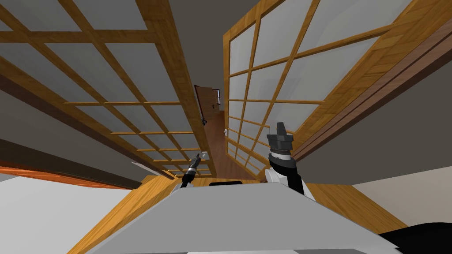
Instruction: Push the door open
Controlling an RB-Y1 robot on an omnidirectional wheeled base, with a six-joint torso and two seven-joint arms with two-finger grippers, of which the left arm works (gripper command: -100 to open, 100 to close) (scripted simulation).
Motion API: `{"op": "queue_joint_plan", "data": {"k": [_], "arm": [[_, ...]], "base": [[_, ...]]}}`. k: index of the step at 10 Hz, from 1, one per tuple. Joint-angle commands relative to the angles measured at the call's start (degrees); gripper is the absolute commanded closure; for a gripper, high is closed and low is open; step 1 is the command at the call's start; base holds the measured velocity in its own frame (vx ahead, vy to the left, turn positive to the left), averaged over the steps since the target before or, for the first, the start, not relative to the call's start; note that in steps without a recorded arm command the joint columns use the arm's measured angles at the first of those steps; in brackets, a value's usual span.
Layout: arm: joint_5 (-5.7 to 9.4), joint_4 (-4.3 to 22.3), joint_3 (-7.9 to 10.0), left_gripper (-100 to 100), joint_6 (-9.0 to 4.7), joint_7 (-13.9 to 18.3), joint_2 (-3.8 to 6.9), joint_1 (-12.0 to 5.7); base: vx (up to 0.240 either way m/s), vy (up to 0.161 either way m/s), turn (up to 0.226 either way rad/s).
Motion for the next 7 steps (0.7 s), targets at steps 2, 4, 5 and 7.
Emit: {"op": "queue_joint_plan", "data": {"k": [2,4,5,7], "arm": [[-0.8,0.74,0.77,-100,-1.21,-1.84,0.36,0.48],[-2.15,0.34,1.34,-100,-2.18,-4.53,0.68,1.73],[-2.96,0.1,1.69,-100,-2.77,-6.23,0.87,2.49],[-4.73,-0.42,2.44,-100,-4.05,-9.58,1.29,4.13]], "base": [[-0.015,0.012,0.011],[-0.04,-0.093,0.043],[-0.064,-0.109,0.042],[-0.063,-0.092,0.044]]}}
